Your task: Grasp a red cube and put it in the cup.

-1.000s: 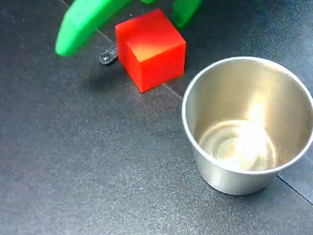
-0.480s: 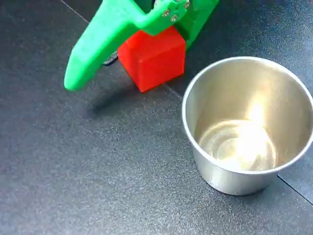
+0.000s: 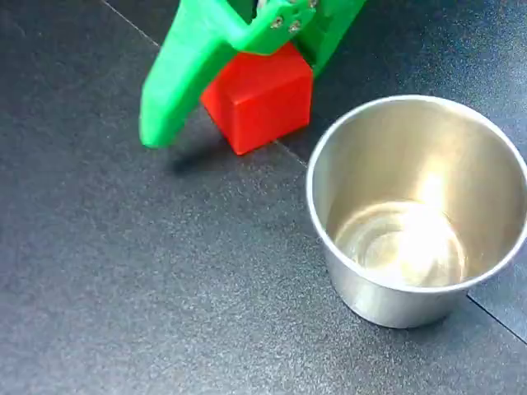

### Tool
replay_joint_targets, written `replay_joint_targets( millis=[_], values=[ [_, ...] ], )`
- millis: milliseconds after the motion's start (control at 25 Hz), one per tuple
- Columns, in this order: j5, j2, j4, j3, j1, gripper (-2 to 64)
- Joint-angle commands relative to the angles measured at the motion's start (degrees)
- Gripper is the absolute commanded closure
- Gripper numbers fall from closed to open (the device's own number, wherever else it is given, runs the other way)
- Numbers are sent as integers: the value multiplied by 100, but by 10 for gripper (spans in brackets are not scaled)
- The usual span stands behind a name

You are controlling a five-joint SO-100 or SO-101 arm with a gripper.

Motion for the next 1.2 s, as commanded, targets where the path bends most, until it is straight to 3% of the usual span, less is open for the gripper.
replay_joint_targets(
  millis=[0, 400, 680, 960, 1160],
  values=[
    [53, 44, -44, -193, 26, 341],
    [53, 53, -53, -229, 176, 458],
    [53, 167, 26, -149, 149, 618],
    [53, 1310, 44, -44, 79, 625],
    [53, 2426, 26, 967, 44, 625]
  ],
)
